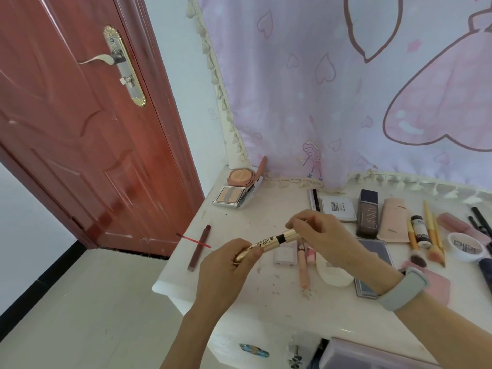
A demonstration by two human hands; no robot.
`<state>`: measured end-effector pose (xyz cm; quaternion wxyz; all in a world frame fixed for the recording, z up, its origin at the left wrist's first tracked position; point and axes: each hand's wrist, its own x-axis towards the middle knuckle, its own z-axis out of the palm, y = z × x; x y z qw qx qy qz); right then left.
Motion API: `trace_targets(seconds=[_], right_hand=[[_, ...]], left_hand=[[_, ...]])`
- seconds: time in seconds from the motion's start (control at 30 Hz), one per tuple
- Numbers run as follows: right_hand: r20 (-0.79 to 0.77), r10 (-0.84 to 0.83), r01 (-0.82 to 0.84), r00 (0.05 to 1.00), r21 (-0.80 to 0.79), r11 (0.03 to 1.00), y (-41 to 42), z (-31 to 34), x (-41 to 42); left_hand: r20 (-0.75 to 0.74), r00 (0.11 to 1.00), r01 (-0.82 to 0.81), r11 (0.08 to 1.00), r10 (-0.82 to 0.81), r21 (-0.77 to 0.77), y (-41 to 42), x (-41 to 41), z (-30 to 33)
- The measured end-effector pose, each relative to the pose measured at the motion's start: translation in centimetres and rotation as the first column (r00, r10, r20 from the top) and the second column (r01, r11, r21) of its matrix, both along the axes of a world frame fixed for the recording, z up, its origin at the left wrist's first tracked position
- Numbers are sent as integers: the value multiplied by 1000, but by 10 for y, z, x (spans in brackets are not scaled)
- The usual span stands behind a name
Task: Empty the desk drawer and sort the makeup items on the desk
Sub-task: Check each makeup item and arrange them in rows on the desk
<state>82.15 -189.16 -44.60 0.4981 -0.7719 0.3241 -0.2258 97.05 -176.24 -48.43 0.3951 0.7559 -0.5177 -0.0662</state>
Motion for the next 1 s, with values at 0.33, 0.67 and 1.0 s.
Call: trace_targets(seconds=[0.33,0.67,1.0], right_hand=[[134,-206,199,969,70,978,-9,-1,0],[204,-486,458,849,173,872,-34,-3,-9],[19,-232,232,972,32,972,15,-24,8]], left_hand=[[8,999,-34,998,33,49,9,4,0],[-2,974,-226,965,228,135,21,12,-2],[385,841,-378,922,379,-81,3,-8,-50]])
